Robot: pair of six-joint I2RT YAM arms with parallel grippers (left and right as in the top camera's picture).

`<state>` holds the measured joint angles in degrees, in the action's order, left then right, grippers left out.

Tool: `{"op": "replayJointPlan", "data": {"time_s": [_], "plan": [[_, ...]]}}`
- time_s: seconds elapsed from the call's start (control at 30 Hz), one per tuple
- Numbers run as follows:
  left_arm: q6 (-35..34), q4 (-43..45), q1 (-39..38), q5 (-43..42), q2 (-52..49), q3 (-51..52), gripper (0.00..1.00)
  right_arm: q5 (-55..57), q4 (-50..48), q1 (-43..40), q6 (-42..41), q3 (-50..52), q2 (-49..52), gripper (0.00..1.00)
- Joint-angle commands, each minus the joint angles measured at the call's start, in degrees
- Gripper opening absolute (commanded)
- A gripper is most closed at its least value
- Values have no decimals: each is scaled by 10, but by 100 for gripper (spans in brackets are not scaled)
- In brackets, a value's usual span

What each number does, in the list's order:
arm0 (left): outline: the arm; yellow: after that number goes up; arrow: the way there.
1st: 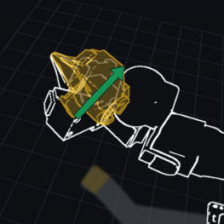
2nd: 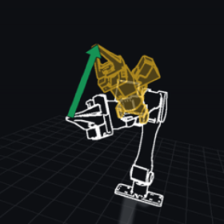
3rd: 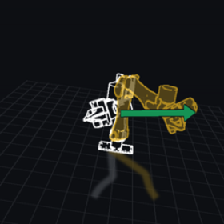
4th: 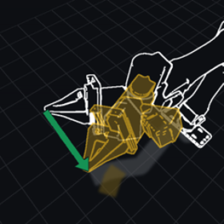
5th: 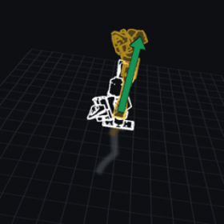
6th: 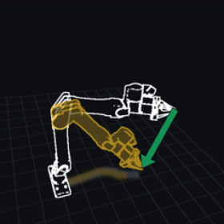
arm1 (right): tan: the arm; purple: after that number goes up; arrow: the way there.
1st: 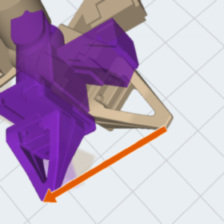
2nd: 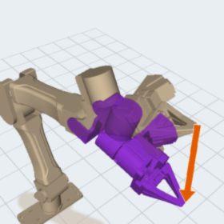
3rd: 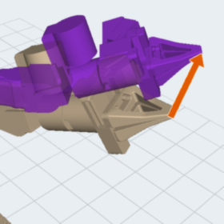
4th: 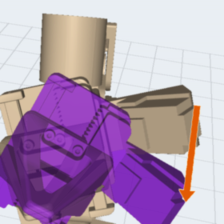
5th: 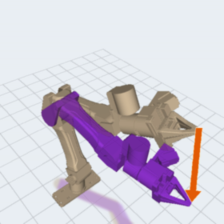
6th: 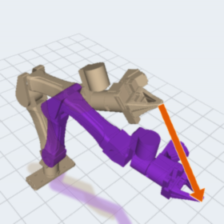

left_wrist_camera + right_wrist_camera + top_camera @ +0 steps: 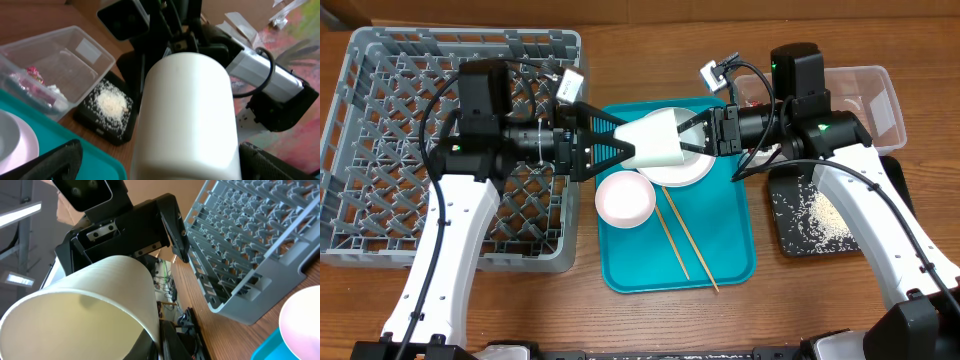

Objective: Sort waste into correct bins and load items into the dishwasher
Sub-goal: 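Hand the white cup from the right gripper to the left gripper, then place the white cup upside down in the dish rack with the left gripper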

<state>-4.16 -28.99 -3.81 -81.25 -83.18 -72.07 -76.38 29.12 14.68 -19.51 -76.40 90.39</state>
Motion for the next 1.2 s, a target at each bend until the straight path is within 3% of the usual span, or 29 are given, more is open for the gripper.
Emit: {"op": "replayJointPlan", "data": {"time_s": [0.0, 0.13, 0.37, 0.5, 0.9, 1.03, 1.17], "plan": [[-70, 37, -21, 7, -1, -13, 100, -32, -17, 10, -3, -8, -5, 4], [-96, 54, -45, 7, -1, -13, 99, -33, -27, 11, -5, -8, -5, 4], [-118, 65, -58, 7, -1, -13, 82, -32, -57, 11, -17, -8, -5, 4], [-139, 76, -58, 7, -1, -13, 78, -32, -75, 11, -17, -8, -5, 4], [-141, 96, -58, 7, -1, -13, 38, -32, -76, 11, -17, -8, -5, 4], [-141, 100, -57, 25, -1, -13, 34, -32, -76, 11, -17, -8, -5, 13], [-123, 98, -55, 104, -1, -13, 28, -30, -76, 9, -17, -8, -5, 20]]}}
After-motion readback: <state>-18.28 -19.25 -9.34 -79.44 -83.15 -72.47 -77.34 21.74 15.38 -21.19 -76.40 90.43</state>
